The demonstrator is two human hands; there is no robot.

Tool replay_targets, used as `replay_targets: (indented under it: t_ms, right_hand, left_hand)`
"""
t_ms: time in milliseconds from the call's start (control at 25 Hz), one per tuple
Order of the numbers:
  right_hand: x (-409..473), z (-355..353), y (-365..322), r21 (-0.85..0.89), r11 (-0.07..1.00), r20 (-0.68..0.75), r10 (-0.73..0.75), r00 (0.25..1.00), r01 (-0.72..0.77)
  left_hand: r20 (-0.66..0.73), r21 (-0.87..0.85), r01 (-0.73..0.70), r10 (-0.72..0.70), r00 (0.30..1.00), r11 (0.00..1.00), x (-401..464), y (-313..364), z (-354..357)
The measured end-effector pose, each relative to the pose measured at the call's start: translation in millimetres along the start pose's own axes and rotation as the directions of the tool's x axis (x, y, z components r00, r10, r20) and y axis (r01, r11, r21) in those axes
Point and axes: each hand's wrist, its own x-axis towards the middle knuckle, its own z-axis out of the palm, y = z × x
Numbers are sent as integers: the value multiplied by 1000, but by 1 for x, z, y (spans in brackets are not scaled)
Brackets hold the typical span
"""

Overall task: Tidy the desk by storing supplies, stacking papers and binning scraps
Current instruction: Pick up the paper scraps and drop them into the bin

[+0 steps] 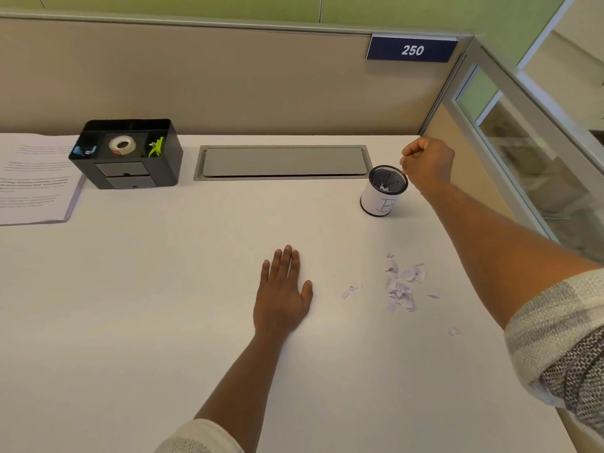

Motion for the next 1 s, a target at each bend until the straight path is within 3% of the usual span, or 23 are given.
replay_targets:
  t_ms: [440,760,840,1000]
  right_hand:
    - [-8,-5,2,-10,996,182,-83,980,86]
    - [-33,-9,6,194,981,202,-16,979,-24]
    - [-56,-3,12,192,981,268,-44,962,-8]
    - [-138,20,34,53,991,504,-131,854,120]
  left_hand:
    - [1,-8,1,-1,1000,1000,0,0,1]
    - [9,4,2,-2,1000,1000,-1,0,0]
    - [12,8,0,0,1000,1000,0,0,-1]
    - [7,4,-4,4,1000,1000,0,0,-1]
